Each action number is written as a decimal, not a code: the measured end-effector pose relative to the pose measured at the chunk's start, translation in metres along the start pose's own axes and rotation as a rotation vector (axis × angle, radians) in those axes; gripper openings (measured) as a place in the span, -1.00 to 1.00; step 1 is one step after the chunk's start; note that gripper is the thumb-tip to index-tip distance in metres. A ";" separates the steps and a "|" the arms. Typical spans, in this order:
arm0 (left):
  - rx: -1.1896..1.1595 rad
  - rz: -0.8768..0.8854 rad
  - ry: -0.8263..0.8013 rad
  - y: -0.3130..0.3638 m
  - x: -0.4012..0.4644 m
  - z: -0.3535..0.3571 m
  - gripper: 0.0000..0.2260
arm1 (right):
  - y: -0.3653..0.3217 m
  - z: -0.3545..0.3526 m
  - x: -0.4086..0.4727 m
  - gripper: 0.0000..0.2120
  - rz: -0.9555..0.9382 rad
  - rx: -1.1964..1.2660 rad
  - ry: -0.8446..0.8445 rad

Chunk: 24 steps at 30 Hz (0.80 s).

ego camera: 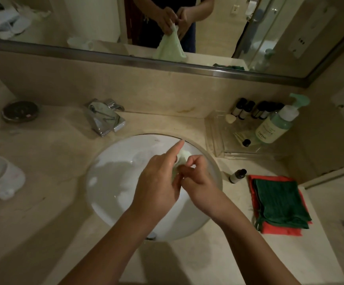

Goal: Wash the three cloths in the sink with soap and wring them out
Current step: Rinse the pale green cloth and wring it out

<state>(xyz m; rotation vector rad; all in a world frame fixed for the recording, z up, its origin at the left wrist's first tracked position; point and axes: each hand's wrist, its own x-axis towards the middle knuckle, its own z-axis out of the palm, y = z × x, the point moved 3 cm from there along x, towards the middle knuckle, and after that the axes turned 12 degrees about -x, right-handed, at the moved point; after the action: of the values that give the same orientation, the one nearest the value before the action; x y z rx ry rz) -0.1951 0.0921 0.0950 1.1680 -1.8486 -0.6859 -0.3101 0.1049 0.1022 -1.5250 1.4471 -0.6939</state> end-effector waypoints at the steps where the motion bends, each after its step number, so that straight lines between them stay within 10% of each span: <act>1: 0.062 0.086 -0.007 0.000 -0.002 0.002 -0.34 | -0.001 -0.001 -0.002 -0.76 -0.014 -0.145 -0.009; 5: -0.002 -0.010 0.074 -0.002 0.001 0.006 -0.40 | -0.006 -0.006 -0.006 -0.80 -0.039 -0.423 0.023; 12: -0.793 -0.425 0.155 -0.023 0.018 -0.005 -0.41 | 0.042 -0.021 0.009 -0.60 0.102 -0.020 0.443; 16: -0.947 -0.395 0.070 -0.025 0.024 -0.015 -0.40 | 0.073 -0.020 0.022 0.13 0.316 0.268 0.193; 24: -0.979 -0.419 0.161 -0.056 0.033 -0.033 -0.37 | 0.065 -0.018 0.023 -0.89 0.149 0.380 0.211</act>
<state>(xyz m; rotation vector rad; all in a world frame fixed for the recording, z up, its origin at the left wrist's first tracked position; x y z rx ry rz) -0.1482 0.0375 0.0796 0.8768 -0.8902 -1.4620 -0.3531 0.0836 0.0487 -1.0666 1.4651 -0.9973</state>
